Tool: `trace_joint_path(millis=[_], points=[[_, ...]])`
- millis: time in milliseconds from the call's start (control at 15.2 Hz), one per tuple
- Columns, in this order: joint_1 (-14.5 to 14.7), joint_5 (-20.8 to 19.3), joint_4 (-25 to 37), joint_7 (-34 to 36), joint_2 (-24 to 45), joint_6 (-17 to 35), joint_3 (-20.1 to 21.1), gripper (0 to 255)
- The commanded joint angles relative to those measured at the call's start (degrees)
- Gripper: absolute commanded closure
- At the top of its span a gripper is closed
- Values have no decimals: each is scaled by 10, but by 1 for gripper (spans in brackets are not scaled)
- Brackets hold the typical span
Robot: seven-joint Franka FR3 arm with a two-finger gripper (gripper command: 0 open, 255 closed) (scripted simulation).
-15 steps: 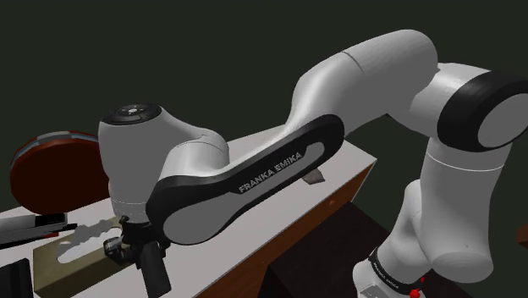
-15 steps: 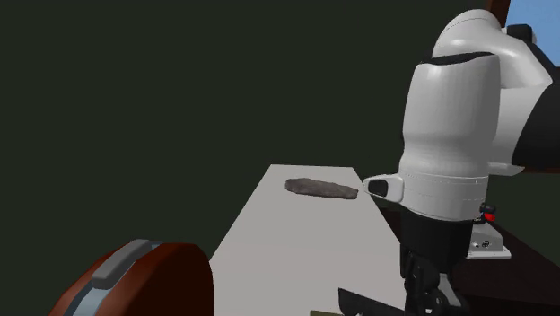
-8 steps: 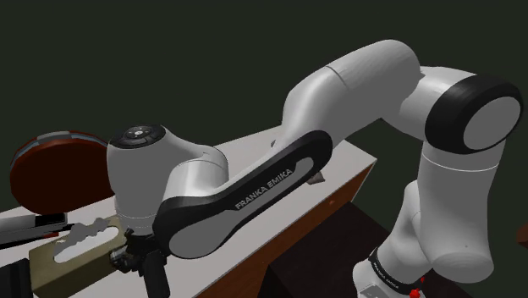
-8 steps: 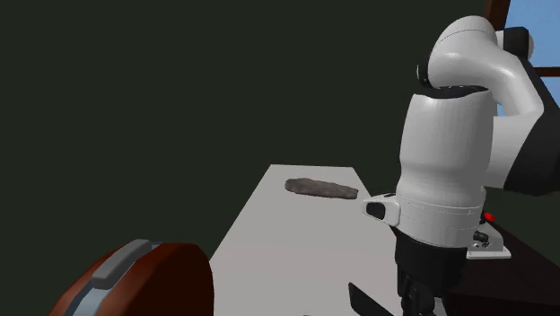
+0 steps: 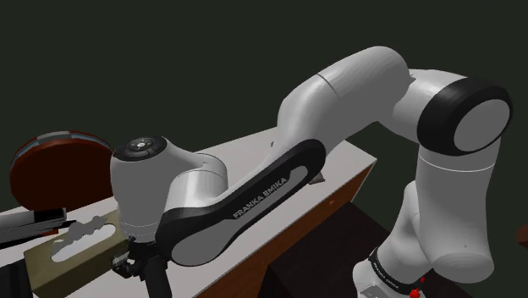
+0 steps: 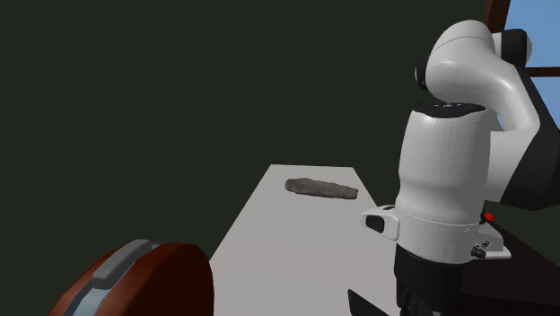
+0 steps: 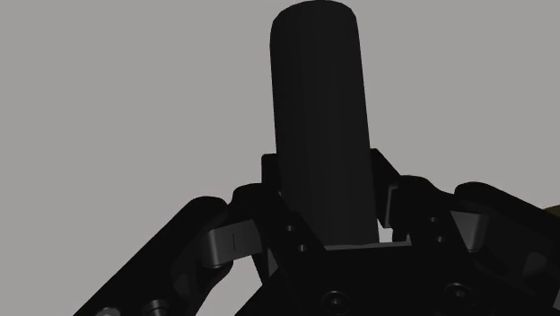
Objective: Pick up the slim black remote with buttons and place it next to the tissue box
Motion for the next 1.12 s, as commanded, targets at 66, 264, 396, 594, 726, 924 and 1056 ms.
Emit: trace_joint_path(millis=[66, 264, 396, 594, 726, 924, 1056], points=[[-1, 0, -2, 0, 4, -1, -1, 255], [1, -1, 1, 1, 7, -1, -2, 0], [1, -1, 1, 1, 6, -1, -1, 0], [-7, 12, 4, -8, -21, -30, 6, 0], [-12, 23, 12, -15, -41, -57, 11, 0], [-12, 23, 12, -15, -41, -57, 10, 0], [-12, 23, 12, -15, -41, -57, 10, 0]])
